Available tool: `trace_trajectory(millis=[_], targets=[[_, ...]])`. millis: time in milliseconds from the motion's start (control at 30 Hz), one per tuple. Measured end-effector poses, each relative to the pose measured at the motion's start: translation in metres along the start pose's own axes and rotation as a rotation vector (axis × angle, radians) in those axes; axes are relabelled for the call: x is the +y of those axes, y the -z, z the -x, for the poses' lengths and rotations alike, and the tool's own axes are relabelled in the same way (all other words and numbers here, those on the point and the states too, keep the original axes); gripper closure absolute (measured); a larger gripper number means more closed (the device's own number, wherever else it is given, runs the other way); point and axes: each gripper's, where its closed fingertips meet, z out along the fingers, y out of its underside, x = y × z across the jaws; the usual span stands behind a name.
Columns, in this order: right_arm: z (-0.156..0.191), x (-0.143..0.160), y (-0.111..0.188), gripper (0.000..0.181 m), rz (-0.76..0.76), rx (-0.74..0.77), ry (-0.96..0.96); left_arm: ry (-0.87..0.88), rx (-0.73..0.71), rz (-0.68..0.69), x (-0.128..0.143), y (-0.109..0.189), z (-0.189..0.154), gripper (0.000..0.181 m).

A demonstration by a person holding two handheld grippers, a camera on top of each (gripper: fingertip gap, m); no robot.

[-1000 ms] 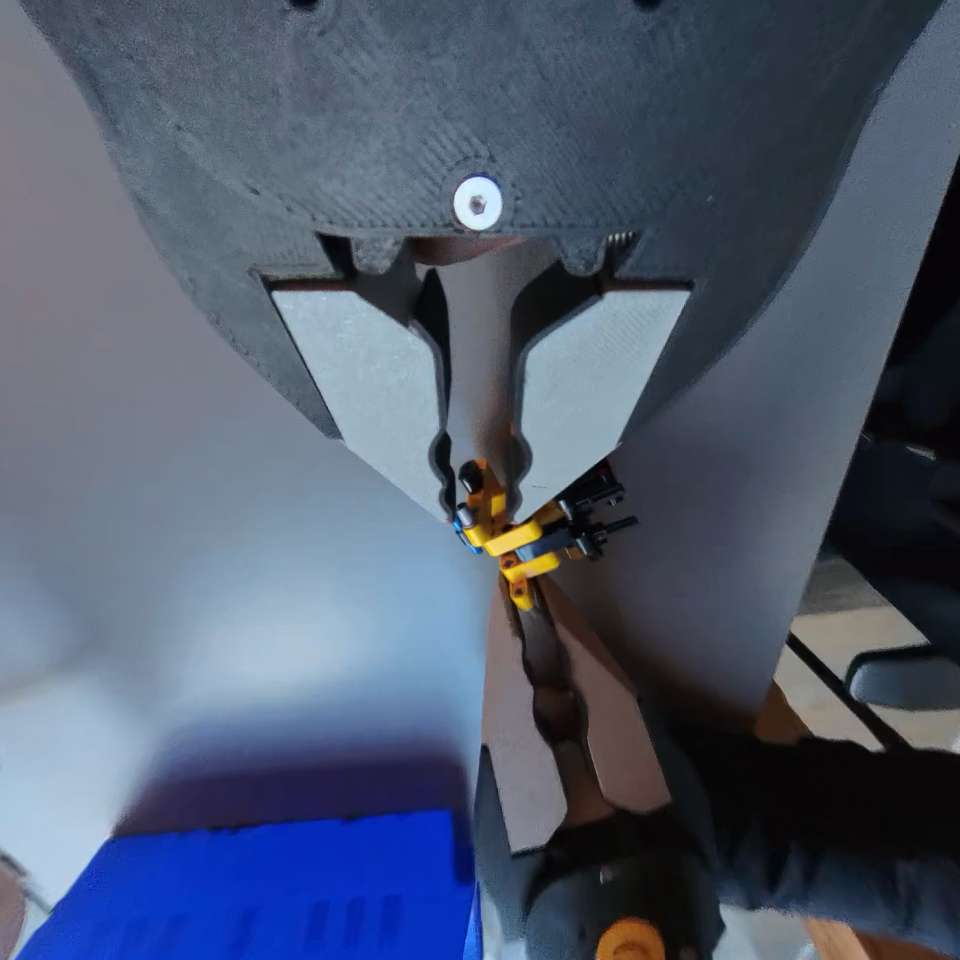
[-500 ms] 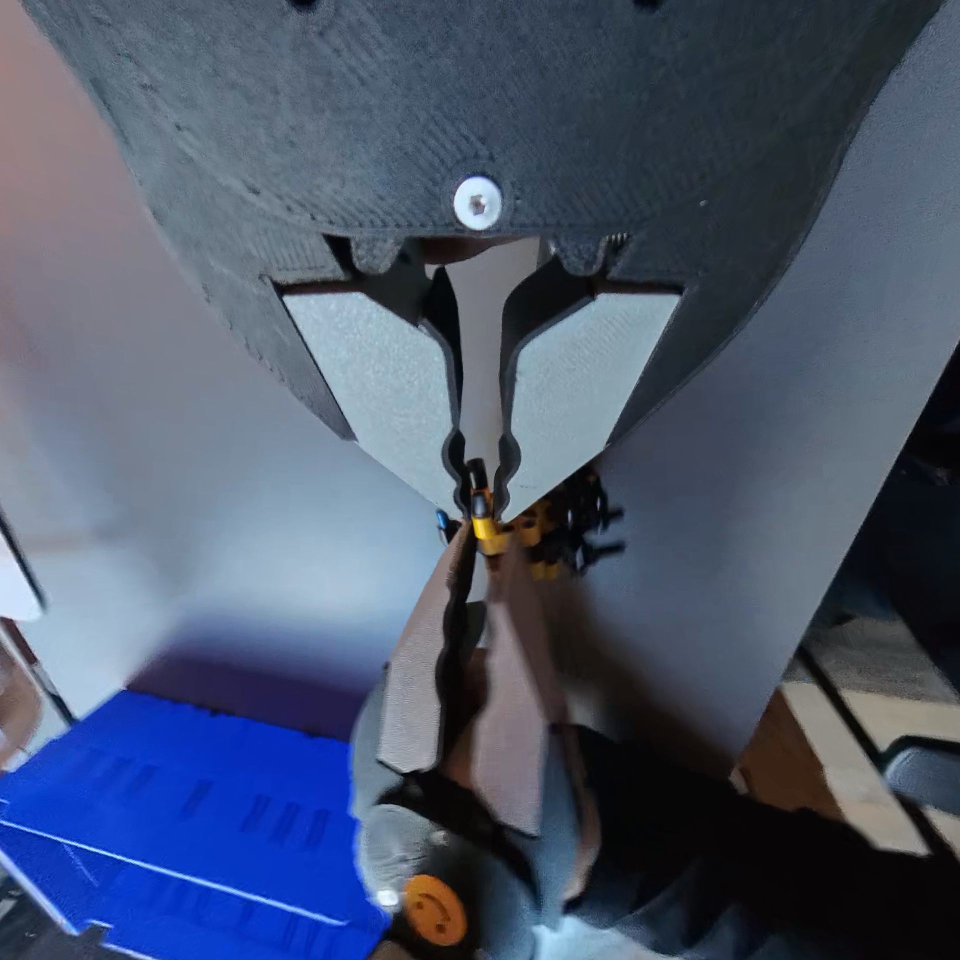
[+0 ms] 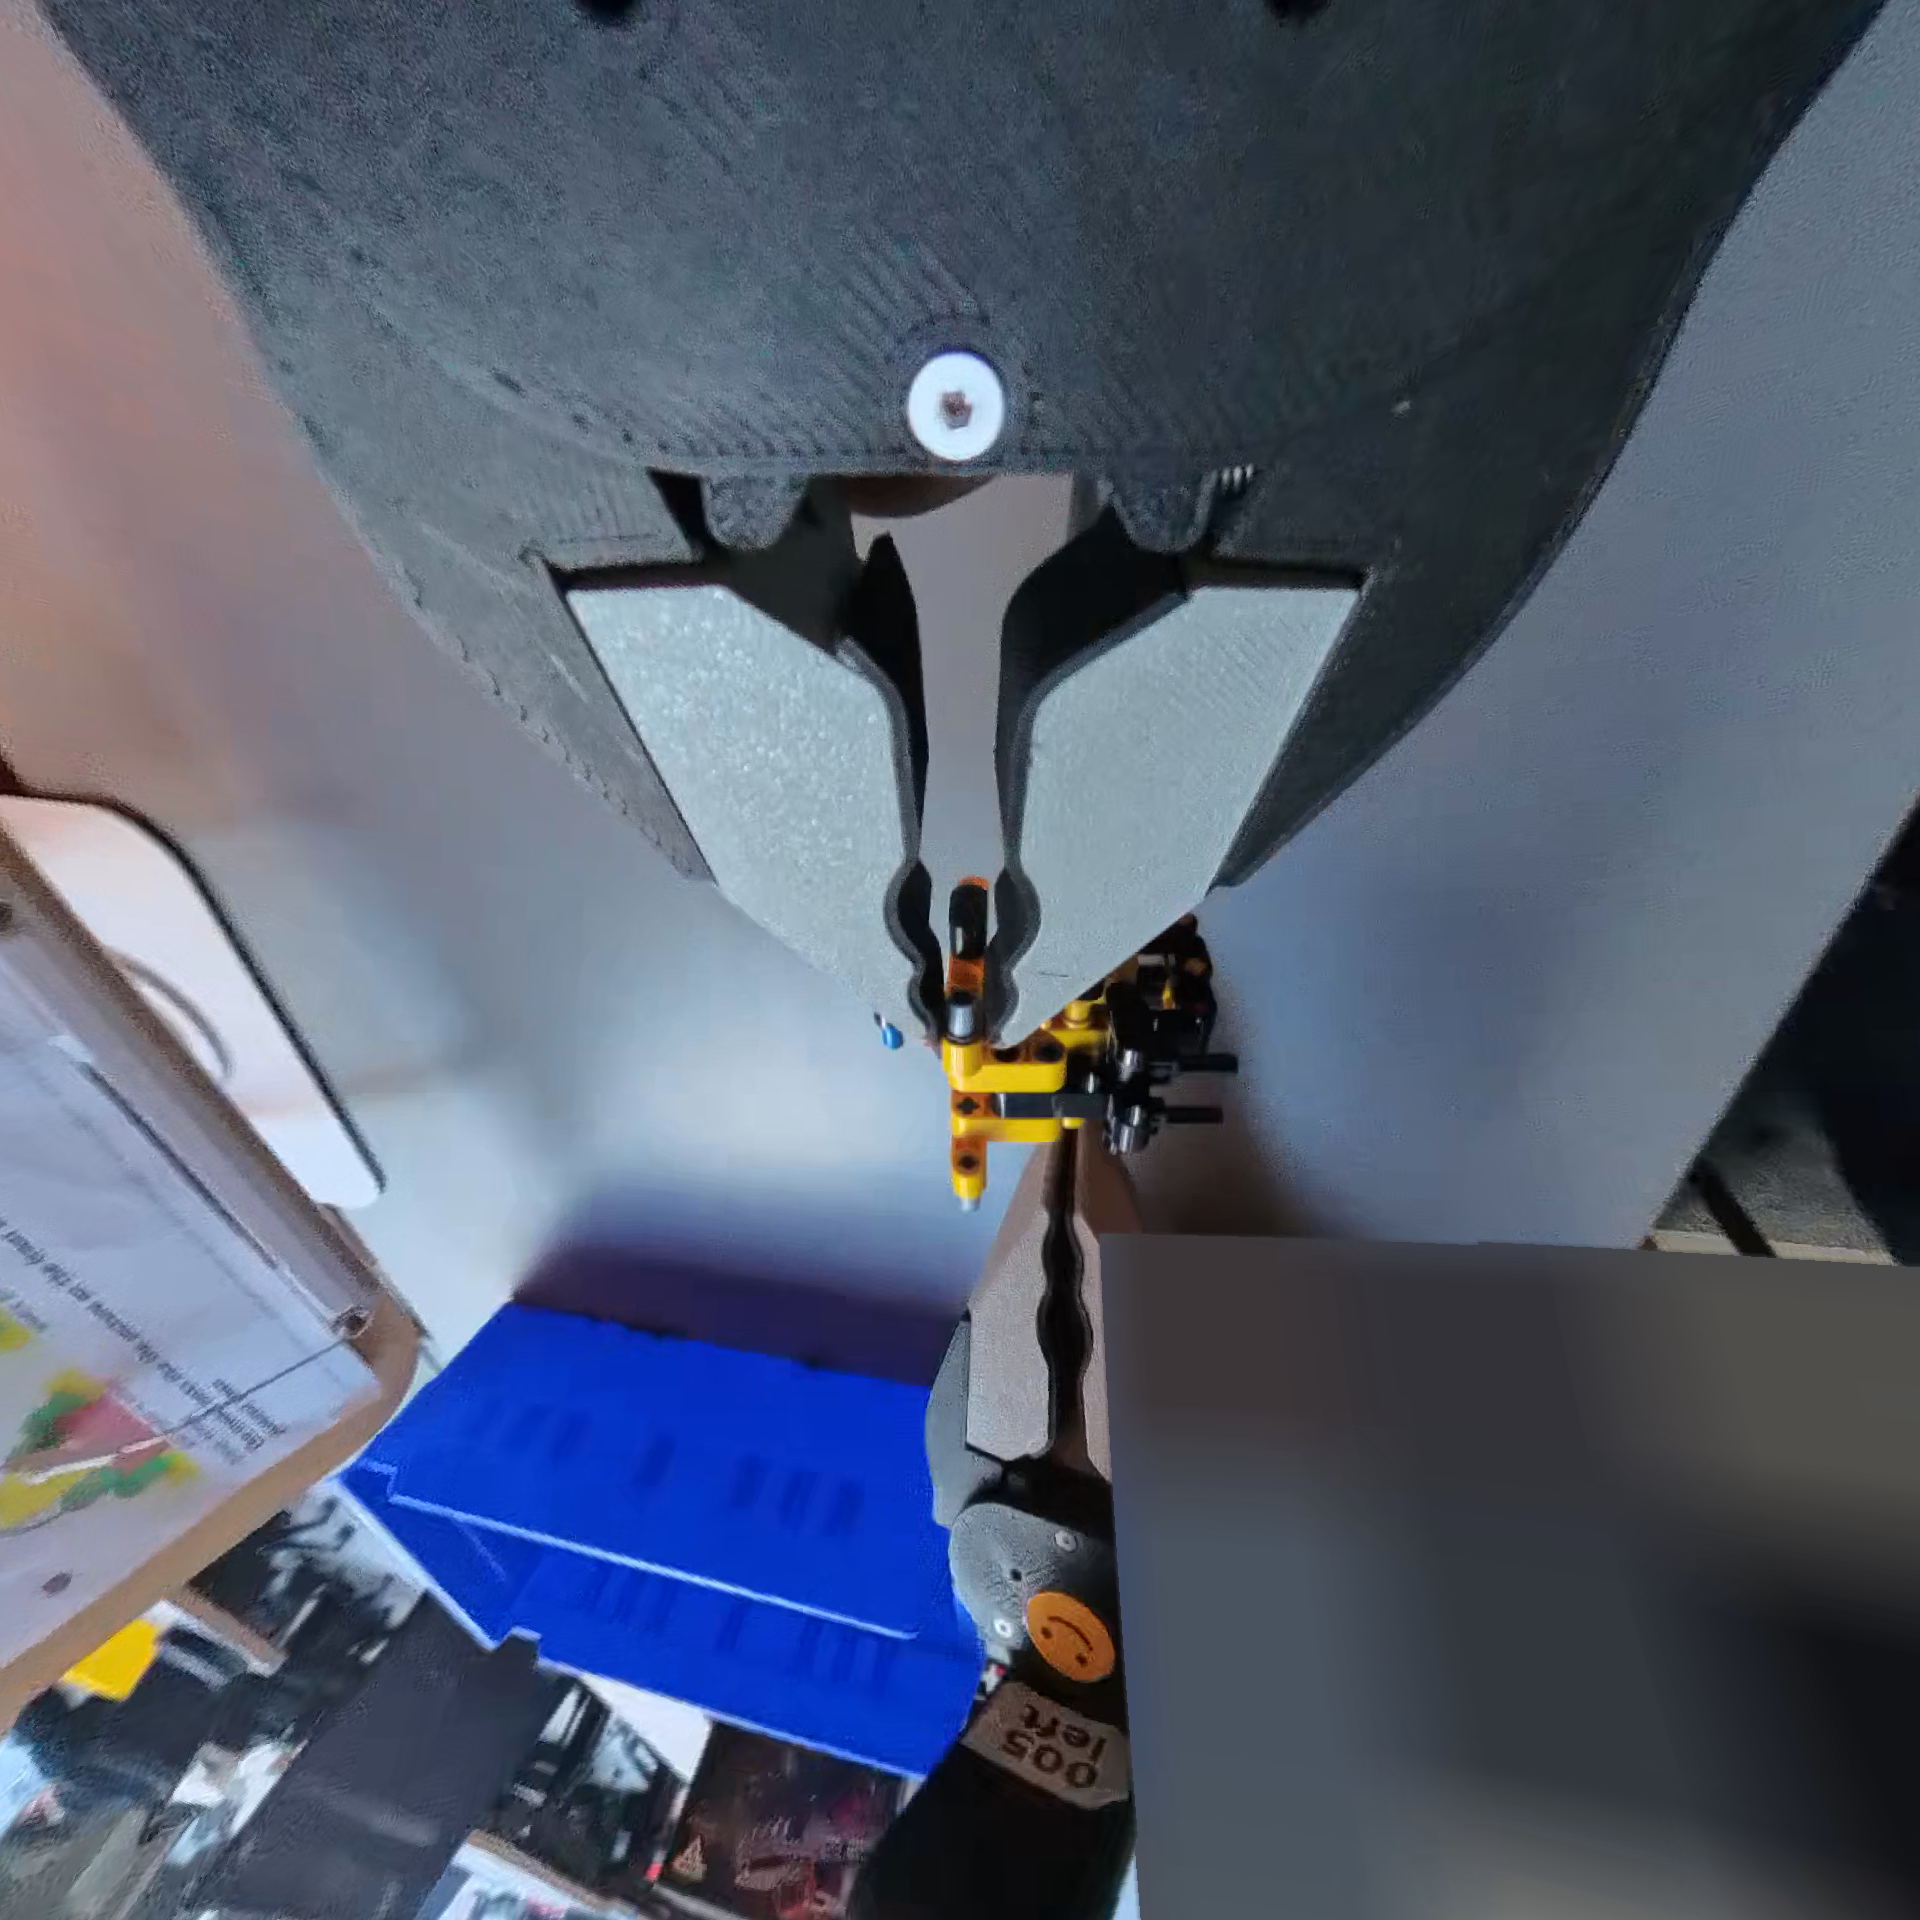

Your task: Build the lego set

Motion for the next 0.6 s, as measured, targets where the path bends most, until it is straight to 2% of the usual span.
trace_trajectory(millis=[133, 267, 400, 433, 500, 567, 600], targets=[[0.001, 0.009, -0.011, 0.177, 0.075, 0.05, 0.091, -0.066, -0.031, -0.057, -0.015, -0.002, -0.005, 0.181], [0.01, 0.007, -0.014, 0.177, 0.031, -0.012, 0.049, -0.132, -0.153, -0.031, -0.012, -0.002, 0.01, 0.181], [0.014, 0.008, -0.018, 0.177, 0.031, -0.023, 0.063, -0.156, -0.175, -0.018, -0.011, -0.003, 0.012, 0.181], [0.015, 0.009, -0.018, 0.177, 0.031, -0.027, 0.061, -0.166, -0.19, -0.023, -0.011, -0.002, 0.014, 0.174], [0.015, 0.01, -0.017, 0.177, 0.035, -0.029, 0.064, -0.199, -0.172, 0.009, -0.006, 0.001, 0.012, 0.144], [0.016, 0.008, -0.017, 0.177, 0.025, -0.031, 0.072, -0.221, -0.132, 0.019, -0.005, 0.002, 0.005, 0.142], [0.018, 0.006, -0.017, 0.177, 0.015, -0.041, 0.071, -0.242, -0.153, -0.008, -0.01, 0.002, 0.005, 0.147]])
